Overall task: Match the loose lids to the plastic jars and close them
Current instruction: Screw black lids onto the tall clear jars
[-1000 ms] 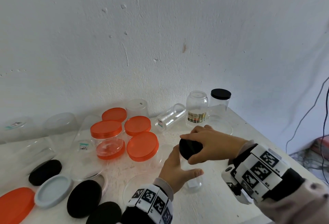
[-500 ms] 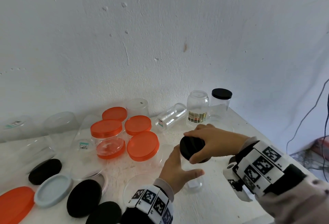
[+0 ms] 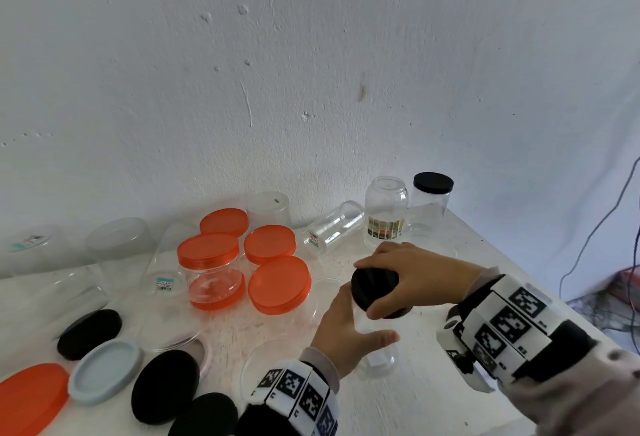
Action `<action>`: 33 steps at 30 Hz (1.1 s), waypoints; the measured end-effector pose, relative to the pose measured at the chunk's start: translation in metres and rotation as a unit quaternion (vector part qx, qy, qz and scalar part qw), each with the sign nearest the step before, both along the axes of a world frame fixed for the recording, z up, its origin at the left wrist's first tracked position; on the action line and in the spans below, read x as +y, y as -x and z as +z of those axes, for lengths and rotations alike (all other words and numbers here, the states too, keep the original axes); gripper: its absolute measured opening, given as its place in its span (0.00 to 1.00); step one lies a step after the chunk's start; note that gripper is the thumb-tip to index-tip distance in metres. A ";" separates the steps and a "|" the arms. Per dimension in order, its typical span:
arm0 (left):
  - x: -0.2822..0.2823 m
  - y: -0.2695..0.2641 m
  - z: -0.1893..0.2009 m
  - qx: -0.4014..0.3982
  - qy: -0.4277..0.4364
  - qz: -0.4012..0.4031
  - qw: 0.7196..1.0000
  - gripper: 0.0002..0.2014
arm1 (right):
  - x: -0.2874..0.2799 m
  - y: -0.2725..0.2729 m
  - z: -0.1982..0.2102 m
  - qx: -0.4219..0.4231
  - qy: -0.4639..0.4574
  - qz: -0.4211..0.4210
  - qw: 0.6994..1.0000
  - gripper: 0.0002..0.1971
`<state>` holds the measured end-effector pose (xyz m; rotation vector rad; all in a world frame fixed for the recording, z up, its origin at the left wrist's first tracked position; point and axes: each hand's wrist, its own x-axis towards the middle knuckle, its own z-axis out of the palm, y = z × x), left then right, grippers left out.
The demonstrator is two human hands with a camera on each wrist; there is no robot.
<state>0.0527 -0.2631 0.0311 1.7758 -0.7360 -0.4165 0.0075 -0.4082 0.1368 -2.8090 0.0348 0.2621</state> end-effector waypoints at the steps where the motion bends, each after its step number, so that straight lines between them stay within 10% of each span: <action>1: 0.000 0.000 0.000 -0.001 0.000 0.000 1.000 0.40 | 0.002 0.000 -0.002 -0.017 0.023 -0.014 0.999 0.38; 10: 0.000 0.000 -0.001 -0.018 -0.005 0.002 1.000 0.41 | -0.002 0.002 0.005 0.049 -0.005 0.004 0.999 0.42; 26: 0.002 0.004 0.001 -0.048 -0.005 0.023 0.999 0.37 | 0.009 0.021 -0.023 -0.092 0.009 -0.037 0.995 0.38; 33: 0.006 -0.008 0.015 -0.147 -0.135 -0.085 0.976 0.44 | 0.007 0.038 -0.029 -0.118 -0.015 -0.070 0.990 0.40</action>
